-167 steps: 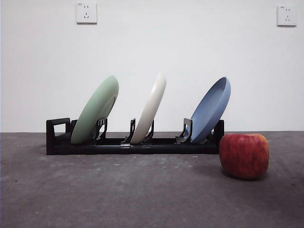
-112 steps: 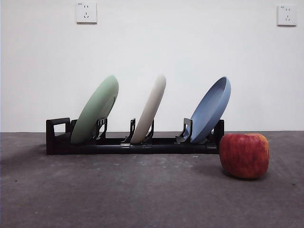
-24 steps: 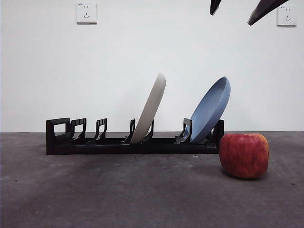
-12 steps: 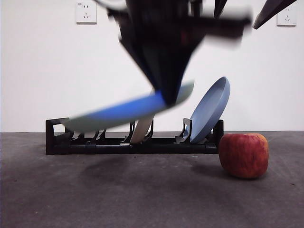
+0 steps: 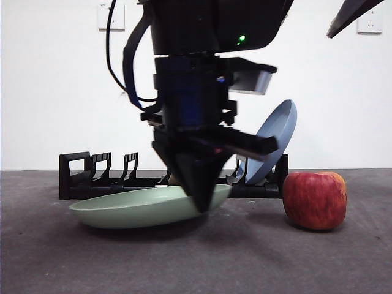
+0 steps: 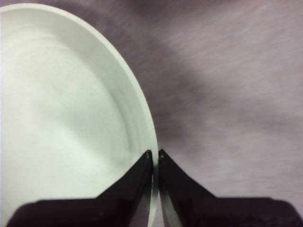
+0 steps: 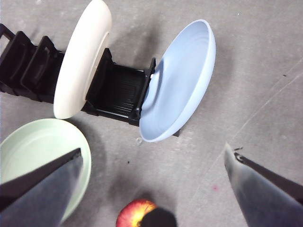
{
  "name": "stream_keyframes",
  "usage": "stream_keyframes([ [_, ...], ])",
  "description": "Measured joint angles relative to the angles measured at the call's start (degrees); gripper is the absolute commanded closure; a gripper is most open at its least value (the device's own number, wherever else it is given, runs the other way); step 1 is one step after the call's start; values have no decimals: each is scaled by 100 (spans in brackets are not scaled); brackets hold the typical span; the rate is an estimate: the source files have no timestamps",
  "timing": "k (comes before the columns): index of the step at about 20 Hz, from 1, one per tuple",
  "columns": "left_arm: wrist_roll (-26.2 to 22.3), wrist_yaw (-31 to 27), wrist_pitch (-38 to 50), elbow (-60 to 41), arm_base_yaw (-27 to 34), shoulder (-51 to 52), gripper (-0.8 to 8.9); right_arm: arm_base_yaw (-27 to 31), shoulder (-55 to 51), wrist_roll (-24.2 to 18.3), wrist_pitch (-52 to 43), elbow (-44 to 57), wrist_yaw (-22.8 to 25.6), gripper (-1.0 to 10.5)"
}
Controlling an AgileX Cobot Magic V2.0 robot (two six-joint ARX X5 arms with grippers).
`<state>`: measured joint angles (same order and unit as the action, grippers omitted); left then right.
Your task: Take the green plate from the plate rack,put the plate on the table,take the apple from the table,put the apple in the plate
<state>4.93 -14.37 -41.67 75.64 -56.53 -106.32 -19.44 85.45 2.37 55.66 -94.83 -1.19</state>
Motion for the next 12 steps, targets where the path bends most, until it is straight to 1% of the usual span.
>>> stream_keyframes([
  [2,-42,232,66,0,-120,0,822,2,0,0,-2,0,116,446],
  [6,-48,275,173,2,-319,-39,822,2,0,0,-127,0,129,446],
  [11,-48,299,190,9,-315,-83,812,2,0,0,-129,0,129,446],
  [12,-48,299,190,9,-315,-83,798,2,0,0,-129,0,129,446],
])
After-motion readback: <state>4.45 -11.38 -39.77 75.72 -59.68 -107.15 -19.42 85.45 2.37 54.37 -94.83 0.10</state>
